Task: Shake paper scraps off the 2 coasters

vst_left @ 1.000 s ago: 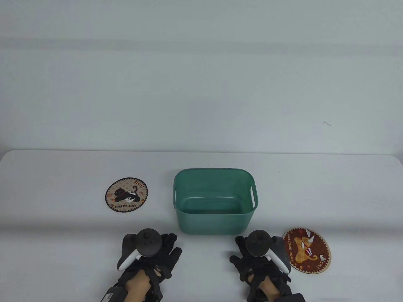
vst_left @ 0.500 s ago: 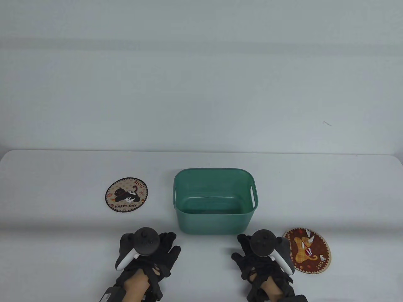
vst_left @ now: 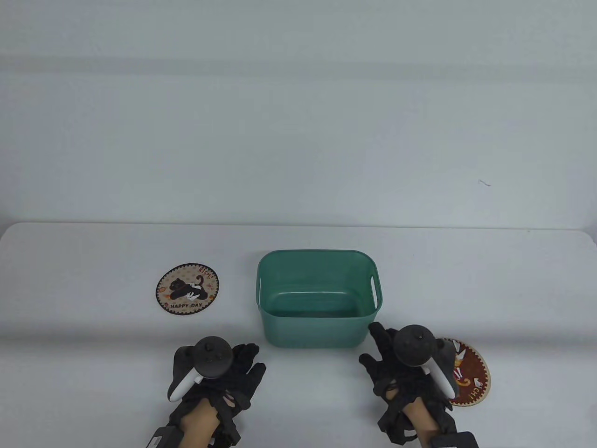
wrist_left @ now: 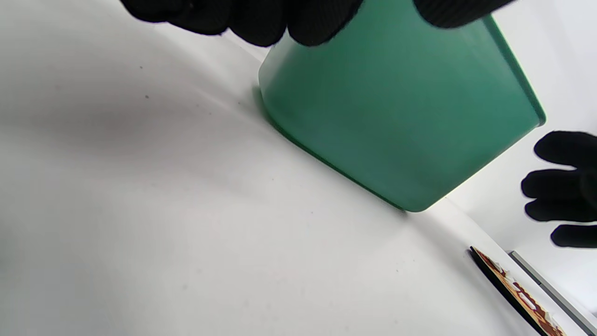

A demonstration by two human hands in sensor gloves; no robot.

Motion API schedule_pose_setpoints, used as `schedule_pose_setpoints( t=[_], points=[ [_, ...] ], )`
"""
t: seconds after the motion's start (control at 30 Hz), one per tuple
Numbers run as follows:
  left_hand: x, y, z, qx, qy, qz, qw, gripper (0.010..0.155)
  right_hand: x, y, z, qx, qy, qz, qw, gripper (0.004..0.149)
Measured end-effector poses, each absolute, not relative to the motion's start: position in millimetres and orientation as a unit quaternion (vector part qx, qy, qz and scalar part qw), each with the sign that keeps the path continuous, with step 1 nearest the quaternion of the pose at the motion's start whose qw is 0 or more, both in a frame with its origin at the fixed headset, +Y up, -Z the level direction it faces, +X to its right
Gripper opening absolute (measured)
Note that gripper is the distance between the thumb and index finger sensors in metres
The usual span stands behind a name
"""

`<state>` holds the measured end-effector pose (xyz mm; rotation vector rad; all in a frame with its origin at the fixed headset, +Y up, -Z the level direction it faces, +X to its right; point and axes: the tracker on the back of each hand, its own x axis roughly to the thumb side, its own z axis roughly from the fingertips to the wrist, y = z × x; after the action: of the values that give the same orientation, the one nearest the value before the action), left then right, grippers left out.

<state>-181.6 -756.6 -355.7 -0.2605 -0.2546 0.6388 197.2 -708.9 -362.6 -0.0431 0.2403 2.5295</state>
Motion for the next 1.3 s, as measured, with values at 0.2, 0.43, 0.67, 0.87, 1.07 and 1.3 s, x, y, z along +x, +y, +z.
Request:
schedule_pose_setpoints(
  t=[0.2, 0.43, 0.67, 0.87, 1.07, 1.3],
  points=[
    [-185.4, -754.1, -355.1, -0.124, -0.12, 0.32, 0.932, 0.068, 267.1, -690.7, -387.2, -0.102, 0.073, 0.946, 0.3, 0.072],
    [-189.8, -755.6, -355.6, -0.13, -0.111, 0.322, 0.931, 0.068, 349.9, -710.4, -396.6, -0.21, 0.077, 0.94, 0.257, 0.073],
    [-190.9, -755.7, -355.3, -0.138, -0.104, 0.318, 0.932, 0.068, 388.6, -746.1, -398.3, -0.279, 0.153, 0.928, 0.195, 0.076],
    [-192.8, -755.2, -355.0, -0.14, -0.1, 0.319, 0.932, 0.068, 385.3, -767.3, -405.5, -0.277, 0.22, 0.923, 0.151, 0.072],
    [-192.7, -755.9, -355.6, -0.146, -0.098, 0.317, 0.932, 0.068, 374.4, -770.2, -407.6, -0.28, 0.214, 0.928, 0.117, 0.065],
    [-192.7, -756.7, -354.8, -0.152, -0.099, 0.314, 0.932, 0.068, 375.7, -765.6, -410.3, -0.286, 0.181, 0.932, 0.131, 0.063]
  ],
)
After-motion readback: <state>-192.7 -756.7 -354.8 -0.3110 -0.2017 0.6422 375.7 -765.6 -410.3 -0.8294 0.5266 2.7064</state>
